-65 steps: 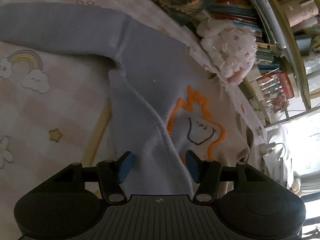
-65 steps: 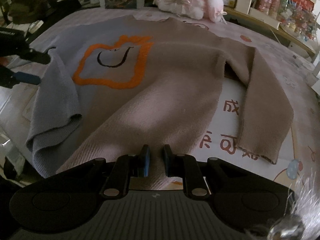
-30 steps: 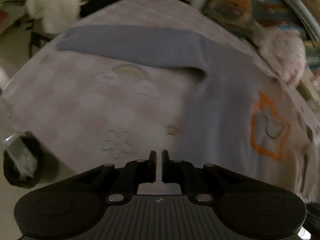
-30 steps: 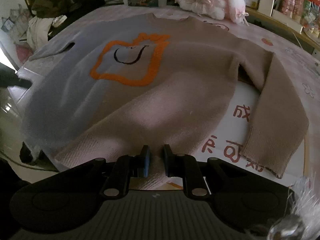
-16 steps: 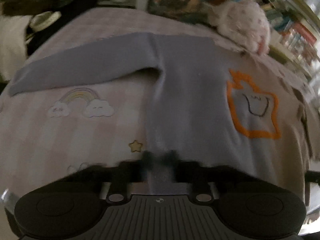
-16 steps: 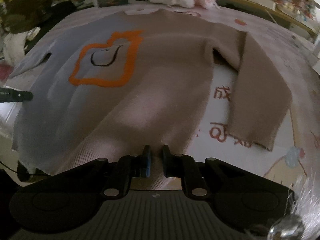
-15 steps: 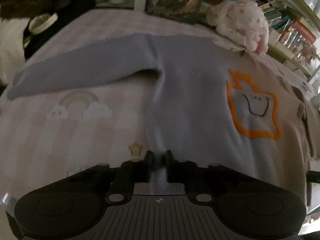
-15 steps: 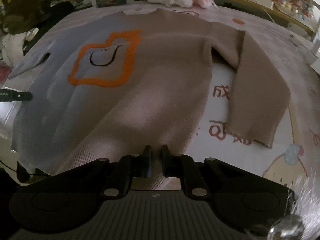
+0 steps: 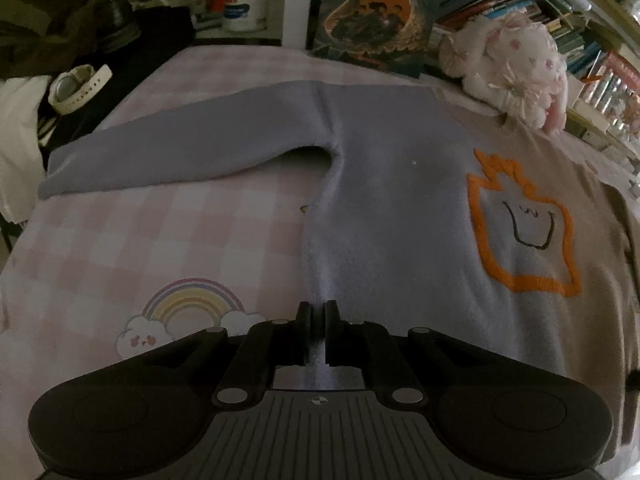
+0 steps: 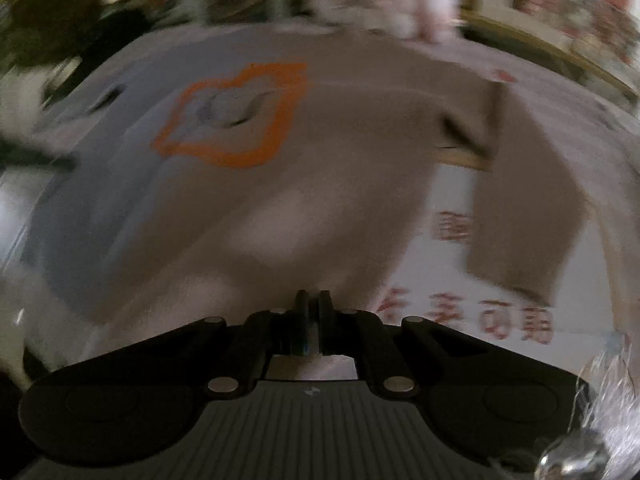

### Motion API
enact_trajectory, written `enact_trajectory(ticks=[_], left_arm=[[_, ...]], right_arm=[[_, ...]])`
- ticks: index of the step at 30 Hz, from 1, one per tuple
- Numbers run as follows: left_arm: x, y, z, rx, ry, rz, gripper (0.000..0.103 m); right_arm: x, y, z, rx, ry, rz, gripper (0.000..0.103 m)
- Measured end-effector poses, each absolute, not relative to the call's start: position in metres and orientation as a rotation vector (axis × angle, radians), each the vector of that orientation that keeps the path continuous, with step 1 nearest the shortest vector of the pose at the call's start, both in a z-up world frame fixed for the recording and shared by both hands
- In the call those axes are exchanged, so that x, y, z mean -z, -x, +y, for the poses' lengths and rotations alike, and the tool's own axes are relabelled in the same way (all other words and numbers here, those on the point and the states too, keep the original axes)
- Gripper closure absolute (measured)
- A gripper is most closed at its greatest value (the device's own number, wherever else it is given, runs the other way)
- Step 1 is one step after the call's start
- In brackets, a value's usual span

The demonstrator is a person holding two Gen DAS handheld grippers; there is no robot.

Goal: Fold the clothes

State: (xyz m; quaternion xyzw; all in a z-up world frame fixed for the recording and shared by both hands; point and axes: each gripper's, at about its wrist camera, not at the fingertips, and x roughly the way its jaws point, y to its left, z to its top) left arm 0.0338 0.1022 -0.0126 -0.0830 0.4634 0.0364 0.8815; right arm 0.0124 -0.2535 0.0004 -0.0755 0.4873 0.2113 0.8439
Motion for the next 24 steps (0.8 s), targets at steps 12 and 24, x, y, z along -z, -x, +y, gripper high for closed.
enact_trajectory(ticks=[12,24], left_arm=[[-0.003,-0.027,0.094,-0.139,0.134,0.867,0.094],[0.003,-0.016,0.006,0.016,0.075,0.865,0.076]], right_arm=[[-0.044,-0.038,-0.31,-0.329,0.115,0.835,0.066],[0.006,-0.069,-0.352,-0.35,0.33,0.973,0.069]])
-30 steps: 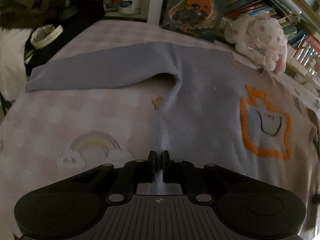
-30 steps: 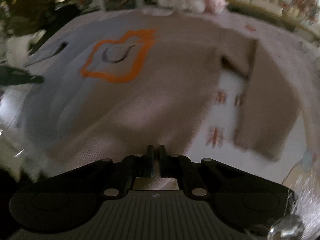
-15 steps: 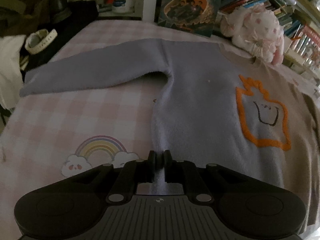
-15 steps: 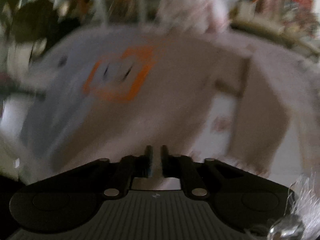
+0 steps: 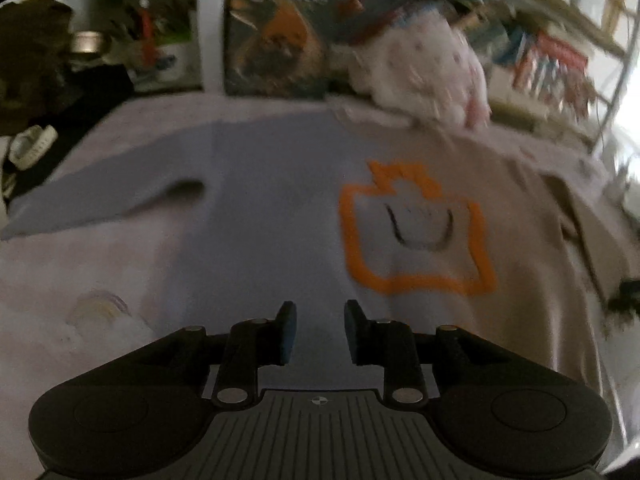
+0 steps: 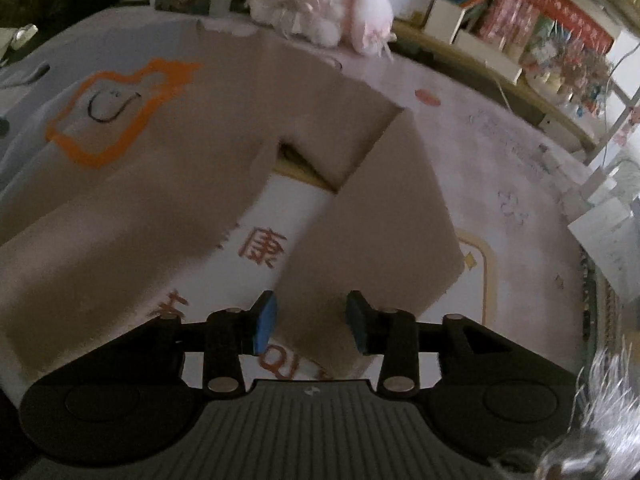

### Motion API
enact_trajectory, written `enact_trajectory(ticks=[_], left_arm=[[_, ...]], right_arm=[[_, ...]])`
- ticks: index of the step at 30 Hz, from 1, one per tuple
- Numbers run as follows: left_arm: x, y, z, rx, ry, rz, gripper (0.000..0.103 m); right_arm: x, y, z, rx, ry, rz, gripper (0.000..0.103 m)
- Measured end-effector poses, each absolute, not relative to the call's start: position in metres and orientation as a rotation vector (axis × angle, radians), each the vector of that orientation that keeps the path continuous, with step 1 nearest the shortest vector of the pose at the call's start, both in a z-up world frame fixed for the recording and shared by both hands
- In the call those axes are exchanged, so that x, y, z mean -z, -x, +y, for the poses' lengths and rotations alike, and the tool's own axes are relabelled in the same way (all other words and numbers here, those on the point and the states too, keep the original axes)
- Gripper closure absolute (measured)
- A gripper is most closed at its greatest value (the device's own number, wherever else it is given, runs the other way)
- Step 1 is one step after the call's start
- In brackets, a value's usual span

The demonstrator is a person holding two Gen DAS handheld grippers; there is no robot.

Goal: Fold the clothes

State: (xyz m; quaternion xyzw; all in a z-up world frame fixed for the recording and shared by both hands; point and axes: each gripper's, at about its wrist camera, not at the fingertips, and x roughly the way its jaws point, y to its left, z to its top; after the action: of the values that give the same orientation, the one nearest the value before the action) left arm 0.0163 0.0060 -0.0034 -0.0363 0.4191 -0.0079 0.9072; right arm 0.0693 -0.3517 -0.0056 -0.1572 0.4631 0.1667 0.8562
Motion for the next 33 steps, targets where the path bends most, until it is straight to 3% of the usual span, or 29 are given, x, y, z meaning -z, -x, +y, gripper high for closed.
enact_trajectory(ticks=[1,3,4,13,16,17,18,20,28,29,31,32,33], left_arm=[[0.007,-0.016,0.002,0.015,0.076,0.882,0.076],[0.011,-0.016,-0.006,0.012,0.08,0.909,0.076],[0.012,-0.015,-0.008,0.007,0.079,0.913,0.076],[0.01,-0.012,-0.024,-0.069,0.065,0.915,0.076],[0.01,-0.011,-0.028,-0.081,0.066,0.917,0.076],[0.011,-0.011,-0.029,-0.088,0.066,0.919,0.076],[0.012,-0.011,-0.03,-0.094,0.067,0.92,0.076],[0.013,-0.01,-0.031,-0.104,0.076,0.918,0.072],[0.013,-0.01,-0.035,-0.106,0.063,0.921,0.067],[0.013,-0.01,-0.035,-0.106,0.063,0.922,0.067],[0.013,-0.01,-0.036,-0.105,0.063,0.924,0.067],[0.013,-0.01,-0.036,-0.104,0.059,0.926,0.067],[0.013,-0.011,-0.037,-0.103,0.056,0.928,0.067]], right_arm=[[0.007,-0.072,-0.356,-0.357,0.314,0.98,0.073],[0.007,-0.078,-0.366,-0.359,0.279,0.995,0.099],[0.006,-0.08,-0.37,-0.351,0.279,0.995,0.103],[-0.038,-0.122,-0.447,-0.056,0.275,0.782,0.103],[-0.045,-0.123,-0.453,-0.163,0.231,0.804,0.1],[-0.044,-0.119,-0.449,-0.237,0.21,0.818,0.09],[-0.04,-0.114,-0.441,-0.314,0.201,0.837,0.069],[-0.031,-0.103,-0.423,-0.428,0.227,0.869,0.054],[0.008,-0.082,-0.376,-0.553,0.327,0.959,0.05],[0.009,-0.083,-0.377,-0.549,0.311,0.966,0.051],[0.008,-0.086,-0.379,-0.533,0.276,0.975,0.064],[0.008,-0.089,-0.381,-0.514,0.271,0.972,0.082],[0.007,-0.092,-0.383,-0.497,0.264,0.971,0.094]])
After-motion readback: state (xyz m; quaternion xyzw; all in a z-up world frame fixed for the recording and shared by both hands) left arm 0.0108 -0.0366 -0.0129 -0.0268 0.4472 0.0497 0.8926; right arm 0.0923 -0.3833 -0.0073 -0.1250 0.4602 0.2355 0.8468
